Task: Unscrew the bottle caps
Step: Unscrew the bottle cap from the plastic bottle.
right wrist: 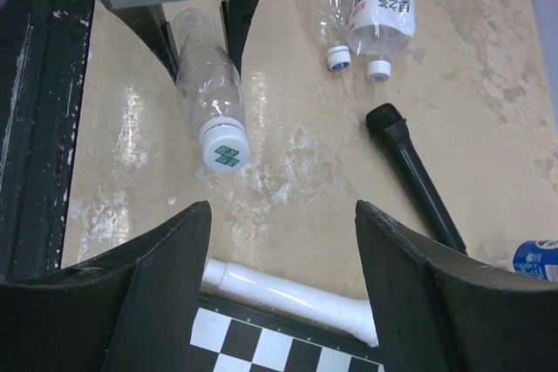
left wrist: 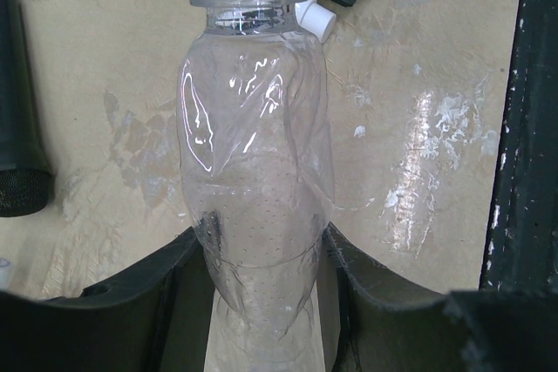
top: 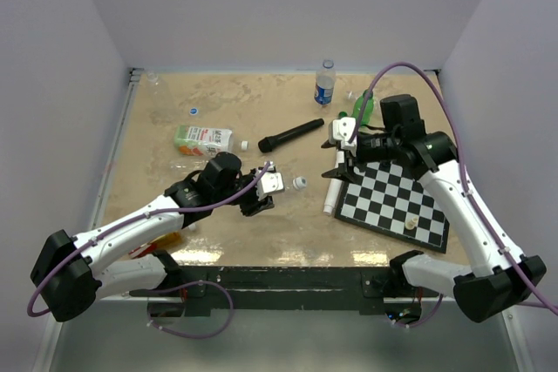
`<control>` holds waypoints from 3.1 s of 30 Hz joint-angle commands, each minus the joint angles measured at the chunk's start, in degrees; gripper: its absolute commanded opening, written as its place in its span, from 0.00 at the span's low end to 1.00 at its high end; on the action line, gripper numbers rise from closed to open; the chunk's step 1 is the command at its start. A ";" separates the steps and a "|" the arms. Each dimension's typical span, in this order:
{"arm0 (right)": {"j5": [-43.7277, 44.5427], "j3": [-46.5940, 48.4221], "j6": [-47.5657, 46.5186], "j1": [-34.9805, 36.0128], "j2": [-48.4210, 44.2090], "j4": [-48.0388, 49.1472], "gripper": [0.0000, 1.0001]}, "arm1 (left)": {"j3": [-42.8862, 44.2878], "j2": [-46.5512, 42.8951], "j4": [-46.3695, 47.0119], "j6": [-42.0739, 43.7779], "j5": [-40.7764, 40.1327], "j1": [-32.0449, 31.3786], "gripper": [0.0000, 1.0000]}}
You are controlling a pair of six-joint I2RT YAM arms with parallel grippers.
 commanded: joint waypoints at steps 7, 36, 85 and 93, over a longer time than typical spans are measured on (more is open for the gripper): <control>-6.03 0.97 1.34 -1.17 1.61 -2.33 0.71 | -0.21 -1.35 1.49 0.08 -0.73 0.02 0.02; -8.06 3.17 5.65 -1.52 6.18 -3.39 0.70 | -0.21 -1.17 1.66 0.08 -1.87 0.10 0.01; -4.98 -2.28 23.14 7.09 16.03 10.32 0.55 | 0.14 -1.00 1.66 -0.63 -6.79 0.02 0.00; -4.10 -2.11 22.96 7.88 16.64 9.97 0.40 | 0.14 -1.00 1.66 -0.80 -8.46 0.01 0.00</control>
